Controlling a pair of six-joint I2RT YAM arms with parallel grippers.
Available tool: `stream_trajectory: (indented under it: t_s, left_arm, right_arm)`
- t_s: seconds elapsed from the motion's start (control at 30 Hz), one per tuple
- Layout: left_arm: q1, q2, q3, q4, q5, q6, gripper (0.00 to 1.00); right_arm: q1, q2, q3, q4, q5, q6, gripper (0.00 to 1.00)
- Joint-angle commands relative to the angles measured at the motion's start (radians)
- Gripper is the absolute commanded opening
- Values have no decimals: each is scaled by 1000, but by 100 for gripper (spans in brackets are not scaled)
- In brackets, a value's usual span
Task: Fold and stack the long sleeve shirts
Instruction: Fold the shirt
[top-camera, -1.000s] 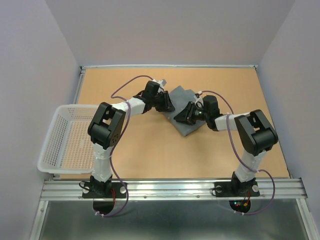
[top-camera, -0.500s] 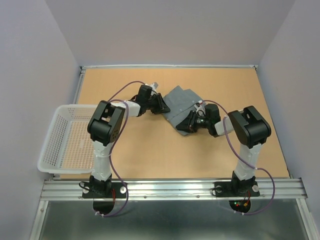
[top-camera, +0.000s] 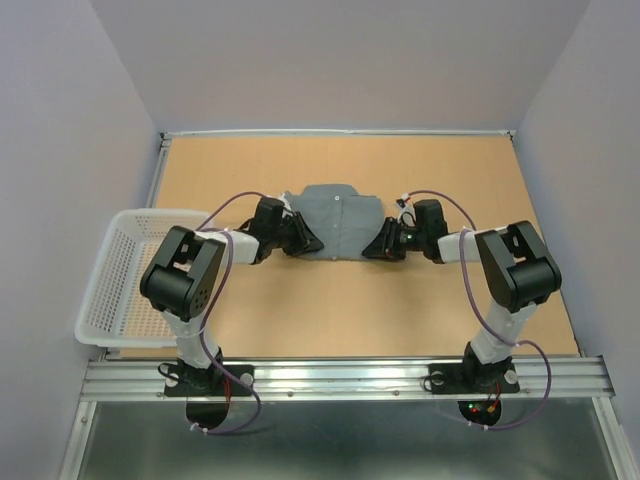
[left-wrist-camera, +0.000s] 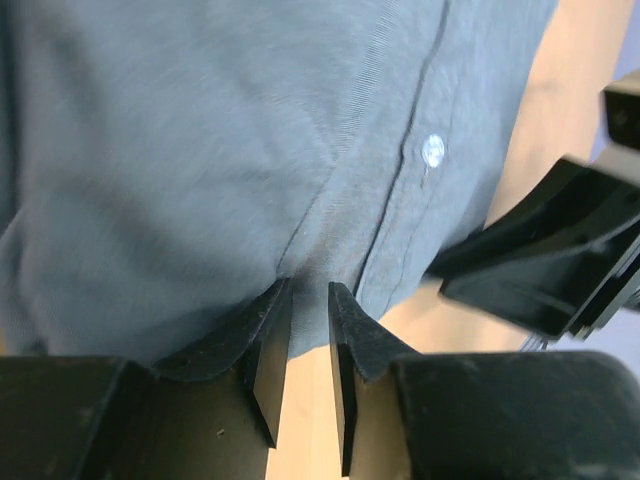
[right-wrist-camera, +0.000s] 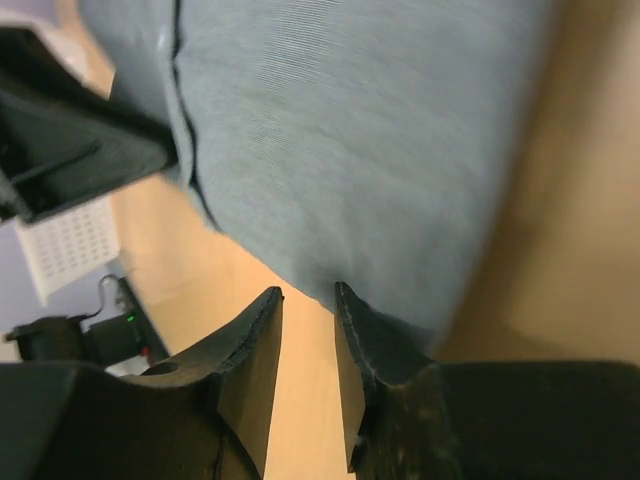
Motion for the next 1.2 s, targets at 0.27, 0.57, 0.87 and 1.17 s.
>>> stream_trajectory:
  t_s: [0.27,0.57,0.87,1.17]
  left_arm:
    - [-48,-305,82,-157,-173,23,60]
    - [14,-159,181,-13,-192,-56,61]
    - [86,-237,148,-198,-354,109,91]
    - [129,-59,251,-281,-313,207,79]
  right_arm:
    - [-17,-198,222,-116,123,90,48]
    - [-6,11,358,256,140,344,56]
    - [-6,-5,345,100,140,140,64]
    - [-6,-57,303,-13,149,14,70]
